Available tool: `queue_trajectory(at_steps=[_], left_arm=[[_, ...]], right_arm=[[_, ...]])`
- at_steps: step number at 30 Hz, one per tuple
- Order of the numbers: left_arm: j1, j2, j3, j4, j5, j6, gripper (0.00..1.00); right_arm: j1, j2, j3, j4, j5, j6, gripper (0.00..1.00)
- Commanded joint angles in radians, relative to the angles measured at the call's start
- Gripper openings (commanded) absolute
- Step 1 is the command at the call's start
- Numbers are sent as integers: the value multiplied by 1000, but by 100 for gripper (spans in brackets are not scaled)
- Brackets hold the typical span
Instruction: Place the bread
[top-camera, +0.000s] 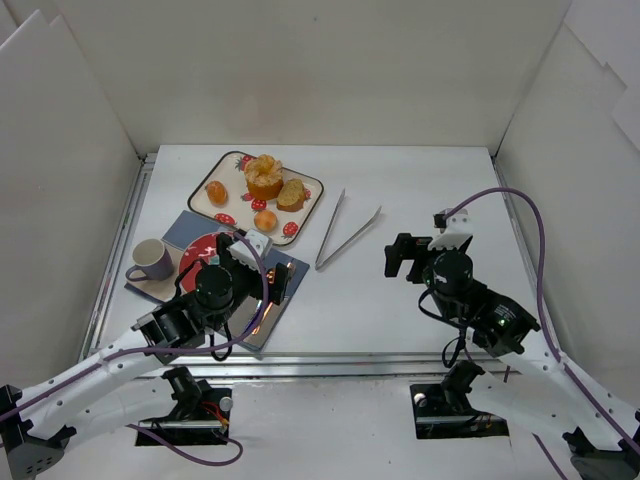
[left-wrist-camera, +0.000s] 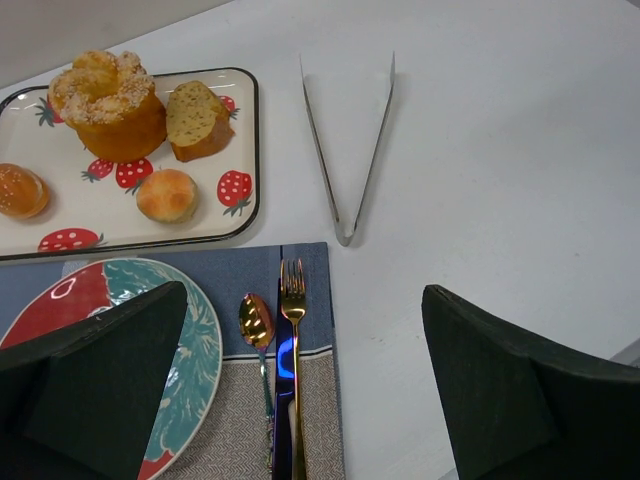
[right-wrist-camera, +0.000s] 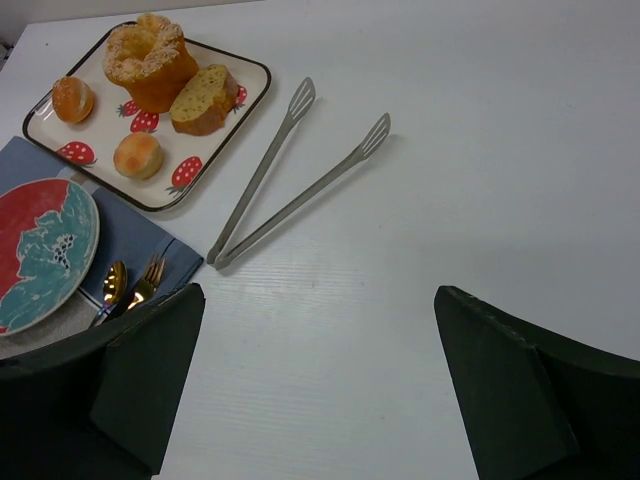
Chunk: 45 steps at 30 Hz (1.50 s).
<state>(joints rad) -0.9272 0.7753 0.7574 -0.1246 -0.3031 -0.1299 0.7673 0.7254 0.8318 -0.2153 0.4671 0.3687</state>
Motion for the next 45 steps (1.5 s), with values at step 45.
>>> queue_trajectory(at_steps=[45], left_arm=[[191,1239,982,-313,328,130,100]], right_arm=[[6,-190,-74,117,94,26,98]])
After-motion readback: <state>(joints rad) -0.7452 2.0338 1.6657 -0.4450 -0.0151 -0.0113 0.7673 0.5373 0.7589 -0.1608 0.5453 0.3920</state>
